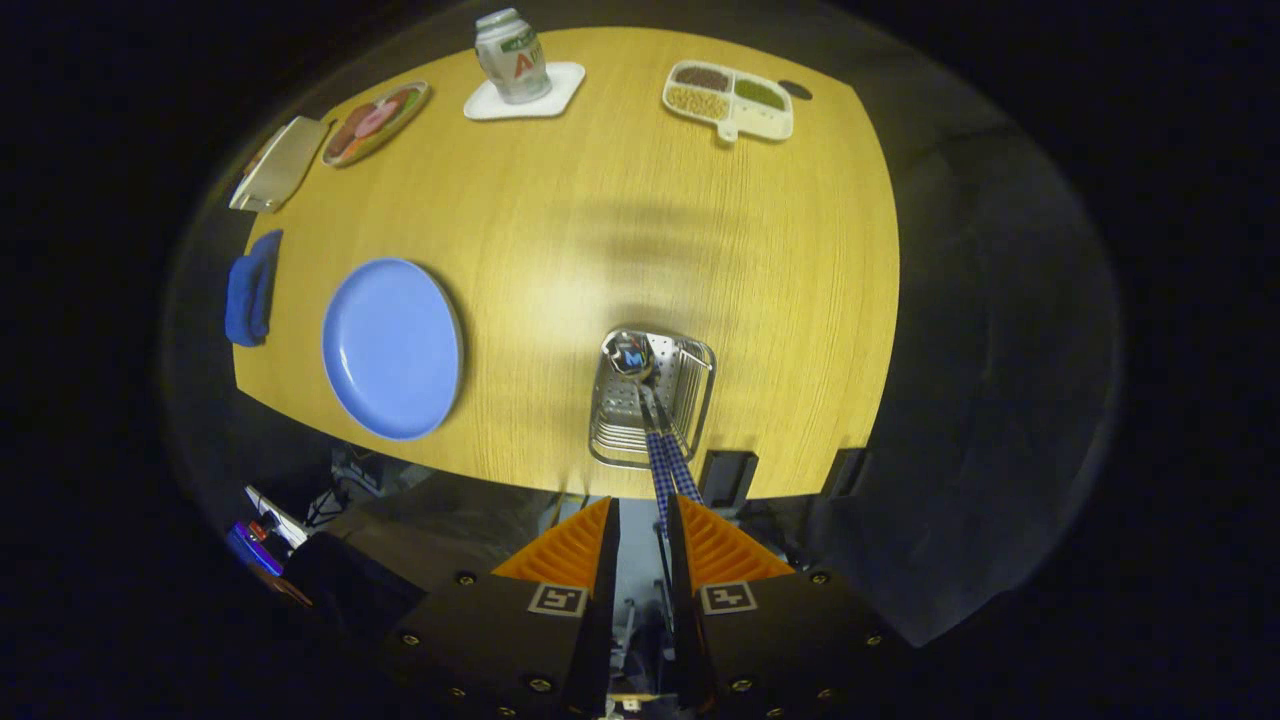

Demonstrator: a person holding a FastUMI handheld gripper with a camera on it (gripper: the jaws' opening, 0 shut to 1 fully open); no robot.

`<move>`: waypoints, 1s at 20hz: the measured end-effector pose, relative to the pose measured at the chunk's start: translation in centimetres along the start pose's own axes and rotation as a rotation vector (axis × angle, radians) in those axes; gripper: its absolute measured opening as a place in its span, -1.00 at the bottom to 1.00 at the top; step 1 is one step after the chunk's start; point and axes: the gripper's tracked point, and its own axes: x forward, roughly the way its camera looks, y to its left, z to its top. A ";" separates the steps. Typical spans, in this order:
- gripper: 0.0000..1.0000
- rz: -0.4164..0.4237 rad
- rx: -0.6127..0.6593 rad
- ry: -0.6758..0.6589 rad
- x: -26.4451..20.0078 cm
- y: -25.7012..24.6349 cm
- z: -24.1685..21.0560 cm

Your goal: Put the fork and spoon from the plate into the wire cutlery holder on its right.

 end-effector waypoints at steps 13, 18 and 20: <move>-0.30 -0.028 0.153 -1.436 -24.2 12.9 4.7; -0.17 -0.208 0.078 -1.632 -28.8 14.7 1.9; -0.11 -0.259 0.053 -1.658 -29.3 16.1 2.1</move>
